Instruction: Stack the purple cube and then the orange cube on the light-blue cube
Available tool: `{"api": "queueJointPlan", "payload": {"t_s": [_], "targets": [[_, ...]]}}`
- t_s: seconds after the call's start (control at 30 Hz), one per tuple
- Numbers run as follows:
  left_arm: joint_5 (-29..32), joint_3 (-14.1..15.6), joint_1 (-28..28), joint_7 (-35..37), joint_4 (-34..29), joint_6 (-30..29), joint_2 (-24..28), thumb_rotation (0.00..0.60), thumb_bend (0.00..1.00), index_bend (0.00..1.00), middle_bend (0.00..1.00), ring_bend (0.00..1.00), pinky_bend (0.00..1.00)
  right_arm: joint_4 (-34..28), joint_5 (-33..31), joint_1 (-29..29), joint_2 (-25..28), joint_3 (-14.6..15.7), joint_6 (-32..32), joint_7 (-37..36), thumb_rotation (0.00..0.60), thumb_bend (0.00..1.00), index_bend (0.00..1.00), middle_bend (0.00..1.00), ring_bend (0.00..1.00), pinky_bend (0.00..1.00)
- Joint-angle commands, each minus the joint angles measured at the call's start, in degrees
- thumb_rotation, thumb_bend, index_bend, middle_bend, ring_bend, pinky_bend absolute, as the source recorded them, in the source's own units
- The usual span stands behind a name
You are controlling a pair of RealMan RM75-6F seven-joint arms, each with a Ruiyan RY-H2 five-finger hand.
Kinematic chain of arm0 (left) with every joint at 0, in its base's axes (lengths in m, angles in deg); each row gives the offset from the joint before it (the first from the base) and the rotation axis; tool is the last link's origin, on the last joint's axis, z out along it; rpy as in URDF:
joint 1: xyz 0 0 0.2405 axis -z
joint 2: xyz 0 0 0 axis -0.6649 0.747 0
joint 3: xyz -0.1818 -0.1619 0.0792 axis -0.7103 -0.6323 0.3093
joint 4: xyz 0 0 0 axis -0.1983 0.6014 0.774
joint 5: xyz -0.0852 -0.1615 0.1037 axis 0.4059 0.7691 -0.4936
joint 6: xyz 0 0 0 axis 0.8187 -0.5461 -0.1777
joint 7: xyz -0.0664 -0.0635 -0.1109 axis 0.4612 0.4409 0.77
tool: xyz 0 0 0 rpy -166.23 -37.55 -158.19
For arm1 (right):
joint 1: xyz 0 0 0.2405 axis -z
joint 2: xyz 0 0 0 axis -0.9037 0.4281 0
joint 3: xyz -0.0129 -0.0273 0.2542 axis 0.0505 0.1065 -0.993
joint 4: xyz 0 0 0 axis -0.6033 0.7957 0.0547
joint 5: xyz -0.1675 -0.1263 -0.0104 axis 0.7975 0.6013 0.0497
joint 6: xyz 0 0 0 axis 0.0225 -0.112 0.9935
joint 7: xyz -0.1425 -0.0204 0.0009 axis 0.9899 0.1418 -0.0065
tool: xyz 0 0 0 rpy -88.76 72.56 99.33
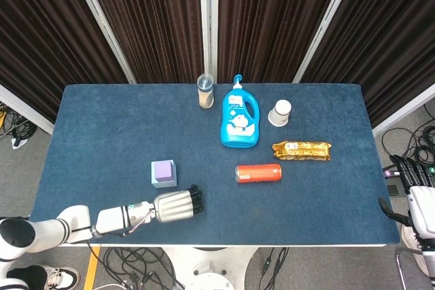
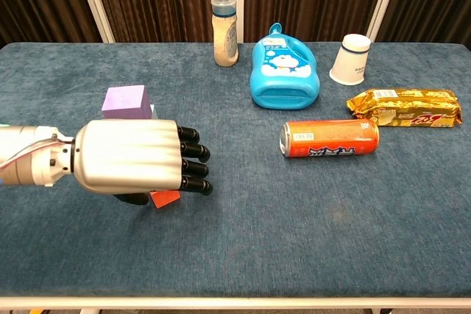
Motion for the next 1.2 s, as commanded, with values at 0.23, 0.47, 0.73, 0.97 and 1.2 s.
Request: {"api": "queueJointPlan", "payload": {"t_s": [0.23,0.47,0.73,0.97,1.2], "targets": [[0.1,1.1,-0.8,0.1,1.3,-0.8,-1.1,0.600,0.21,0.41,0.54,0.33,0.38,-0.3,-0.3,-0.1,0.1,0.0,0.3,0.3,0.600,0.23,0.04,0.08,0.00,0.00],[0.3,1.4,-1.4,-0.1,2.0,-1.7,-1.8,0.600,0.24,0.43,0.56,0.35,0.40,-0.6,-0.5,-0.3,0.3,-0.1,0.6,0.4,0.600,0.23,0.04,0.08,0.00,0.00],[0.6,1.5,-1.7,-0.8,1.7,-2.0,-1.7,0.600,0.26,0.43,0.58,0.35,0.41,-0.8,-0.7,-0.3,0.4,-0.1,0.8,0.5,0.600,0.23,0.04,0.08,0.00,0.00],[0.9,1.7,-1.7,-0.9,1.0,-2.0,-1.1,0.600,0.28,0.44,0.59,0.36,0.41,-0.7,-0.8,-0.3,0.4,0.0,1.0,0.5,0.600,0.23,0.04,0.08,0.00,0.00],[0.7,2.5,-2.5,-1.9,-0.9,-2.7,0.5,0.600,0.28,0.45,0.61,0.37,0.42,-0.7,-0.7,-0.2,0.4,0.0,0.9,0.3,0.600,0.23,0.04,0.08,0.00,0.00]]}}
